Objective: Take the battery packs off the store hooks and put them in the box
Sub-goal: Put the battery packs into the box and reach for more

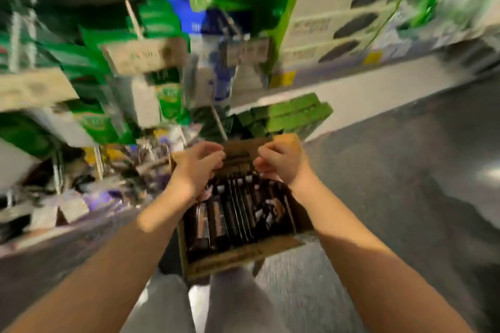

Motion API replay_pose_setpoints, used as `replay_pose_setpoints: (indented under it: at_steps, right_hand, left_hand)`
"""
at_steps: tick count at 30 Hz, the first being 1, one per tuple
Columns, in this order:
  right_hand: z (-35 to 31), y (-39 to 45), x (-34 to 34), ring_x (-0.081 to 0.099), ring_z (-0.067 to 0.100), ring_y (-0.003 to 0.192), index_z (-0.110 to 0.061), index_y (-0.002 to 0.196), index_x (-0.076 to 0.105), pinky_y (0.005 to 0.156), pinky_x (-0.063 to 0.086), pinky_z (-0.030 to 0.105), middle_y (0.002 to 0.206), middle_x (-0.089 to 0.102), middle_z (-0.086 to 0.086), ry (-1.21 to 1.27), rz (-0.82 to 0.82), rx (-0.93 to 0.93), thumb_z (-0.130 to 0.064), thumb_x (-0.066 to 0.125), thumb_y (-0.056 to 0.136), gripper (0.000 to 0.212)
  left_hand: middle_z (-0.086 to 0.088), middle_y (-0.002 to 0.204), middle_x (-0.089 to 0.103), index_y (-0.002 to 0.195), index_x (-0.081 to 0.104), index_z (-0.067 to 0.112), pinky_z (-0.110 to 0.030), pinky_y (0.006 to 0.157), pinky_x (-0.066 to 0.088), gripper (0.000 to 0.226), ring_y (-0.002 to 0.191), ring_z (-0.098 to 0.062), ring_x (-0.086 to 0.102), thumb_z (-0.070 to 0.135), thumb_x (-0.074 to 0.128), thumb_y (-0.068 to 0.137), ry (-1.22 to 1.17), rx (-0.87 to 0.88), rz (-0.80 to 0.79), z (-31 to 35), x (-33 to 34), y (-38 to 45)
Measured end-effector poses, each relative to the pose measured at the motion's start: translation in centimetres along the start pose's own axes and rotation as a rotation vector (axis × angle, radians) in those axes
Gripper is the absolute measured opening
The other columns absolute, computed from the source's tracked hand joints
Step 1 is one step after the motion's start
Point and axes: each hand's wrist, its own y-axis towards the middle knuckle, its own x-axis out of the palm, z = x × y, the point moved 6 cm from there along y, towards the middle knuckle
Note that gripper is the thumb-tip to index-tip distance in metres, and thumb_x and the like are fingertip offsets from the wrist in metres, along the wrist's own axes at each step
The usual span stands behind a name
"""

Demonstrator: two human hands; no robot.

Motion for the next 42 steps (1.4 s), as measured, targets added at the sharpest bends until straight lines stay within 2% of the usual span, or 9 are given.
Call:
replay_pose_setpoints:
  at_steps: [3, 7, 12, 16, 21, 26, 32, 38, 42]
  right_hand:
    - [6.8, 1.4, 0.1, 0.057, 0.018, 0.071, -0.015, 0.084, 0.054, 0.062, 0.044, 0.026, 0.069, 0.064, -0.001, -0.049, -0.046, 0.141, -0.02, 0.049, 0.1, 0.017]
    - [12.7, 1.9, -0.5, 0.066, 0.017, 0.092, -0.014, 0.106, 0.06, 0.085, 0.053, 0.032, 0.095, 0.069, 0.001, -0.144, -0.083, 0.236, -0.032, 0.05, 0.099, 0.021]
    - [17.7, 3.8, -1.4, 0.064, 0.017, 0.095, -0.018, 0.101, 0.058, 0.087, 0.052, 0.032, 0.098, 0.068, 0.003, -0.156, -0.055, 0.322, -0.029, 0.049, 0.1, 0.015]
    - [20.4, 5.4, -2.2, 0.065, 0.017, 0.094, -0.02, 0.096, 0.059, 0.094, 0.052, 0.038, 0.098, 0.067, 0.003, -0.146, -0.028, 0.352, -0.03, 0.049, 0.1, 0.015]
    - [23.2, 6.8, -2.4, 0.063, 0.015, 0.089, -0.013, 0.113, 0.058, 0.092, 0.051, 0.038, 0.094, 0.067, 0.001, -0.117, -0.018, 0.371, -0.029, 0.05, 0.1, 0.022]
    - [24.6, 7.9, -2.7, 0.066, 0.015, 0.093, -0.014, 0.121, 0.055, 0.09, 0.053, 0.034, 0.096, 0.068, 0.0, -0.083, -0.013, 0.386, -0.03, 0.051, 0.099, 0.028]
    - [24.8, 9.3, -2.9, 0.066, 0.017, 0.094, -0.022, 0.097, 0.058, 0.087, 0.053, 0.032, 0.095, 0.068, 0.001, -0.079, -0.034, 0.38, -0.028, 0.05, 0.099, 0.01]
    - [25.0, 10.1, -4.2, 0.064, 0.011, 0.087, -0.018, 0.106, 0.058, 0.082, 0.054, 0.027, 0.092, 0.067, -0.002, -0.053, -0.009, 0.409, -0.028, 0.051, 0.099, 0.014]
    - [25.6, 9.9, -5.2, 0.065, 0.011, 0.089, -0.016, 0.112, 0.058, 0.08, 0.054, 0.026, 0.096, 0.068, 0.0, -0.041, 0.013, 0.439, -0.028, 0.052, 0.098, 0.02]
  left_hand:
    - [-0.007, 0.11, 0.068, 0.091, 0.06, 0.031, -0.04, 0.084, 0.049, 0.013, 0.099, -0.022, 0.063, 0.02, 0.059, 0.096, 0.079, -0.124, 0.013, -6.3, 0.7, 1.0]
    - [0.007, 0.111, 0.064, 0.103, 0.06, 0.032, -0.044, 0.099, 0.05, 0.007, 0.106, -0.013, 0.062, 0.03, 0.057, 0.097, 0.214, -0.233, 0.0, -12.1, 1.6, 1.5]
    - [0.005, 0.119, 0.06, 0.12, 0.057, 0.025, -0.038, 0.101, 0.047, 0.024, 0.113, -0.016, 0.058, 0.027, 0.059, 0.096, 0.22, -0.379, -0.016, -17.8, 3.5, 2.3]
    - [0.009, 0.107, 0.057, 0.14, 0.045, 0.019, -0.028, 0.084, 0.047, 0.048, 0.097, -0.01, 0.056, 0.026, 0.061, 0.095, 0.22, -0.479, -0.02, -20.9, 5.8, 3.9]
    - [0.0, 0.121, 0.056, 0.148, 0.035, 0.016, -0.043, 0.102, 0.048, 0.065, 0.104, -0.016, 0.054, 0.029, 0.065, 0.093, 0.222, -0.538, 0.011, -23.8, 7.9, 6.1]
    - [-0.005, 0.125, 0.061, 0.142, 0.044, 0.011, -0.037, 0.094, 0.05, 0.057, 0.101, -0.017, 0.058, 0.027, 0.066, 0.093, 0.294, -0.492, 0.028, -24.6, 9.3, 7.1]
    - [-0.004, 0.105, 0.064, 0.115, 0.057, 0.013, -0.028, 0.066, 0.045, 0.037, 0.088, -0.018, 0.059, 0.037, 0.07, 0.089, 0.532, -0.42, 0.075, -25.0, 10.1, 8.3]
    - [0.002, 0.095, 0.063, 0.1, 0.056, 0.02, -0.032, 0.076, 0.053, 0.026, 0.09, -0.019, 0.062, 0.034, 0.073, 0.087, 0.408, -0.384, 0.125, -25.7, 10.7, 9.0]
    - [0.001, 0.084, 0.061, 0.096, 0.055, 0.015, -0.027, 0.059, 0.046, 0.025, 0.082, -0.023, 0.063, 0.032, 0.072, 0.088, 0.406, -0.377, 0.121, -25.9, 10.2, 8.8]
